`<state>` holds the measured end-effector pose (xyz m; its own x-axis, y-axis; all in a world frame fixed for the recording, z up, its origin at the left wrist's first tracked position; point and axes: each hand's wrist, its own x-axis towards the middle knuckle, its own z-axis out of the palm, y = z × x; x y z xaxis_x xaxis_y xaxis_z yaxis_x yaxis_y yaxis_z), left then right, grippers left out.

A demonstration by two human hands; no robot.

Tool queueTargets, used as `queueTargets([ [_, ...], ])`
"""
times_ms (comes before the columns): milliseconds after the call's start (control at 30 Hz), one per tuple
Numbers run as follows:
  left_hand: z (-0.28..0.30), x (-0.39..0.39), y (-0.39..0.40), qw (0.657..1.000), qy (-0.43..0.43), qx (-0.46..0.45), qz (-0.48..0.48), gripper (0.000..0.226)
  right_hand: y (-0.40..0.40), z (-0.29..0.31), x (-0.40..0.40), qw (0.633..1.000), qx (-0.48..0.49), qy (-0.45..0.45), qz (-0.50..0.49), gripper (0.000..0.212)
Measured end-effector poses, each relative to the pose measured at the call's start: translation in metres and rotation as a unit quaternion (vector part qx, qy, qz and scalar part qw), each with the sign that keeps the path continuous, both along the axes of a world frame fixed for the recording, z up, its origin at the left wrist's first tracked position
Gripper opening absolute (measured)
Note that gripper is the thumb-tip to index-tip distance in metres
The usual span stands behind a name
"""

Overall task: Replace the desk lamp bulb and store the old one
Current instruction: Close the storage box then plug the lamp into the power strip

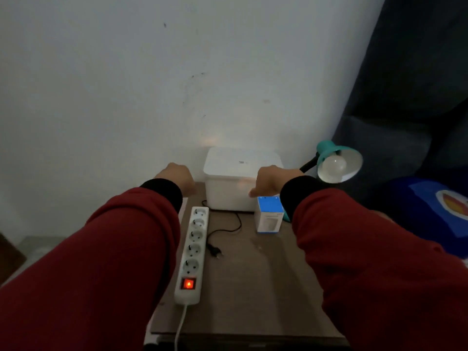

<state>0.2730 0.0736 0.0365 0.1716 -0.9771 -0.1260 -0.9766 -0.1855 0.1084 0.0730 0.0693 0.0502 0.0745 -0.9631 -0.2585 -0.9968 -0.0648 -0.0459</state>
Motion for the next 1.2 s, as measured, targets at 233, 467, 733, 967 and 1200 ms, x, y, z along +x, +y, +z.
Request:
queueTargets([
  [233, -0.066, 0.04, 0.029, 0.997, 0.06, 0.056, 0.01, 0.049, 0.011, -0.076, 0.041, 0.998, 0.028, -0.038, 0.052, 0.041],
  [467, -0.12, 0.046, 0.065, 0.982, 0.177, 0.059, 0.03, 0.043, 0.034, -0.153, 0.066, 0.985, 0.02, -0.171, 0.009, 0.042],
  [733, -0.173, 0.05, 0.077, 0.927, 0.367, 0.042, 0.067, 0.049, 0.034, -0.214, 0.079, 0.937, -0.014, -0.332, -0.111, 0.056],
  [967, -0.19, 0.057, 0.072, 0.883, 0.459, 0.051, 0.087, 0.052, 0.024, -0.227, 0.087, 0.934, -0.037, -0.331, -0.131, 0.057],
  [1200, -0.193, 0.054, 0.074, 0.875, 0.475, 0.037, 0.082, 0.045, 0.026, -0.219, 0.08, 0.938, -0.048, -0.314, -0.136, 0.058],
])
